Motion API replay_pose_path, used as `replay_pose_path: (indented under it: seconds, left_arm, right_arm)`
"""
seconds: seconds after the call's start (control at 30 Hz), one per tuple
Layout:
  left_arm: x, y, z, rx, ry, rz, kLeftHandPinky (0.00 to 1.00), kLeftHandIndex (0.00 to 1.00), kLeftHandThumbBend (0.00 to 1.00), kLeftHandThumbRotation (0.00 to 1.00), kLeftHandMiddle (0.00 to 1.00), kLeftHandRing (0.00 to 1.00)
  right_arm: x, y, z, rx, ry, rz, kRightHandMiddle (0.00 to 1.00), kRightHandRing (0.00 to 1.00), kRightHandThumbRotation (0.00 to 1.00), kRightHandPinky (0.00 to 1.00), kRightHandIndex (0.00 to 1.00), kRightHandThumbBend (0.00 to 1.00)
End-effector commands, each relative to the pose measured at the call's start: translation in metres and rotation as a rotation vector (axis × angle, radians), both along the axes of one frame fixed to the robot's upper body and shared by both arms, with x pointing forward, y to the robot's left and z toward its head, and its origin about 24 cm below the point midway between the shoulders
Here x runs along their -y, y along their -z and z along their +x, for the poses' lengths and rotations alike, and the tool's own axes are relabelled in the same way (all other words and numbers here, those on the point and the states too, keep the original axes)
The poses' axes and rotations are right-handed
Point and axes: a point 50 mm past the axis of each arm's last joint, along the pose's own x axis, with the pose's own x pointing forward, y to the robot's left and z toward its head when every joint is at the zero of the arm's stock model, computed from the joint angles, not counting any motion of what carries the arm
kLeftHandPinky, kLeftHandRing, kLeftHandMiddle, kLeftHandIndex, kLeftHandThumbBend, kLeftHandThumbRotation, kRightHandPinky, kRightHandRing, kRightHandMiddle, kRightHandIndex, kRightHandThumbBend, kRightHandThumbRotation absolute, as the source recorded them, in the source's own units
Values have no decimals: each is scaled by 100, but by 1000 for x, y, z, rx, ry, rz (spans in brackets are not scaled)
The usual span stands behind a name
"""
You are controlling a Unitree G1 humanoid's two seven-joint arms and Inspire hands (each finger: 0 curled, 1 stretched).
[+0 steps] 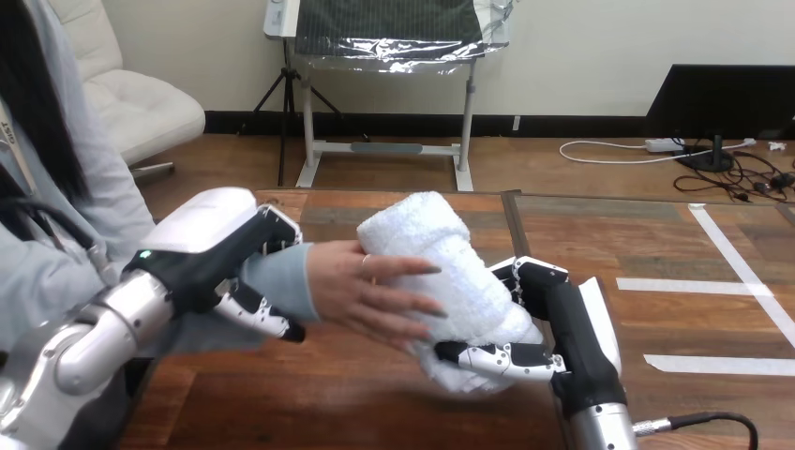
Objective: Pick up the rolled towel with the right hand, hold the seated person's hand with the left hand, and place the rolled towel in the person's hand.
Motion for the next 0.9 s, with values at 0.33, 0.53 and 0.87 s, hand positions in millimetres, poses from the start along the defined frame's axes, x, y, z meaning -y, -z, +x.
replay_pose_path:
  seconds: [0.33,0.53,0.87]
  left_arm:
    - [38,-53,22,202,127,-77,21,34,85,0,33,26]
    - [38,-51,23,195,129,-80,21,34,85,0,33,26]
    - [38,-47,23,189,125,-80,22,34,84,0,33,27]
  right_arm:
    - [-42,-34,21,185,-115,70,41,31,0,26,43,78]
    - [-51,-37,18,214,-138,94,41,31,0,25,42,78]
    - [-62,-42,14,247,-162,121,41,32,0,26,42,76]
